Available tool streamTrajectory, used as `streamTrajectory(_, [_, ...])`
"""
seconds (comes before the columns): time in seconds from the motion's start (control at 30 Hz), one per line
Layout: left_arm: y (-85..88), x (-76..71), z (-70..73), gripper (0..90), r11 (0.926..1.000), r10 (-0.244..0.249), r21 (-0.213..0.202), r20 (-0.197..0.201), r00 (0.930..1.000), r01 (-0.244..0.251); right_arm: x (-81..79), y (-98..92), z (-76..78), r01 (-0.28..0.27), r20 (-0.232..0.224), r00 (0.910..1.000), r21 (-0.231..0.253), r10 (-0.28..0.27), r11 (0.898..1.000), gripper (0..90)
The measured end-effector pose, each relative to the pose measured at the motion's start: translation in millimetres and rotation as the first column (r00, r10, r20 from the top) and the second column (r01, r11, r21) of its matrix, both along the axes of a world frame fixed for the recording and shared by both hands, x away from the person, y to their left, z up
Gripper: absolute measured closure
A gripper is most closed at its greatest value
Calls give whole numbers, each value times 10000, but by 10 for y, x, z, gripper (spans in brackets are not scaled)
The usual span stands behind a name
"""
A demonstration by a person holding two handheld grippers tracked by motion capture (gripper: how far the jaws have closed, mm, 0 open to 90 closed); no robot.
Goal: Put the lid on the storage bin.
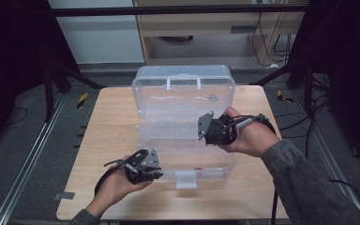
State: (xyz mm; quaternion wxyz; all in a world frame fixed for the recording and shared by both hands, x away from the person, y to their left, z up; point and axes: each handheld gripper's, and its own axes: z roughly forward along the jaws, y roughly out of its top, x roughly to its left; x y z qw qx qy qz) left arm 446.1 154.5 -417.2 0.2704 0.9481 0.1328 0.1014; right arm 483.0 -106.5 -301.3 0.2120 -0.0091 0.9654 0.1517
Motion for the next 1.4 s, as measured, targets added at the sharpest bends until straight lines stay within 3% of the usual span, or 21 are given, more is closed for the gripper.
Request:
streamTrajectory(0.1, [3, -1, -1, 768, 10000, 18, -24, 14, 10000, -18, -18, -8, -17, -16, -11, 10000, 49, 17, 10000, 867])
streamTrajectory(0.13, [0, -40, -14, 767, 9987, 456, -195, -245, 9987, -461, -34, -10, -27, -23, -30, 10000, 39, 23, 10000, 867])
streamTrajectory(0.27, [-2, -50, -15, 765, 9982, 550, -205, -232, 9982, -555, -47, -15, -38, -23, -67, 10000, 44, 23, 10000, 866])
streamTrajectory(0.3, [3, -8, -3, 765, 10000, 55, -38, 63, 10000, -55, -53, -15, -42, -51, -73, 10000, 41, 52, 10000, 866])
streamTrajectory(0.33, [-1, -50, -16, 764, 9983, 546, -214, -217, 9983, -550, -65, -14, -49, -62, -84, 9999, 8, 62, 10000, 865])
streamTrajectory(0.7, [4, -44, -19, 762, 9987, 448, -248, -173, 9988, -453, -75, -18, -57, -28, -184, 9998, 25, 28, 10000, 863])
streamTrajectory(0.73, [8, -12, -10, 762, 9999, 64, -118, 57, 10000, -64, -78, -22, -64, -89, -233, 9997, 27, 89, 10000, 863])
streamTrajectory(1.1, [8, -20, -14, 757, 9998, 72, -189, 107, 9999, -70, -77, -30, -67, -137, -219, 9997, 43, 138, 9999, 858])
streamTrajectory(1.17, [6, -59, -25, 755, 9982, 522, -296, -128, 9986, -526, -78, -35, -68, -97, -252, 9996, 77, 99, 9999, 857])
streamTrajectory(1.4, [94, -111, 44, 673, 9910, 985, -904, -125, 9951, -992, -72, -54, -66, -112, -258, 9996, 111, 115, 9999, 852])
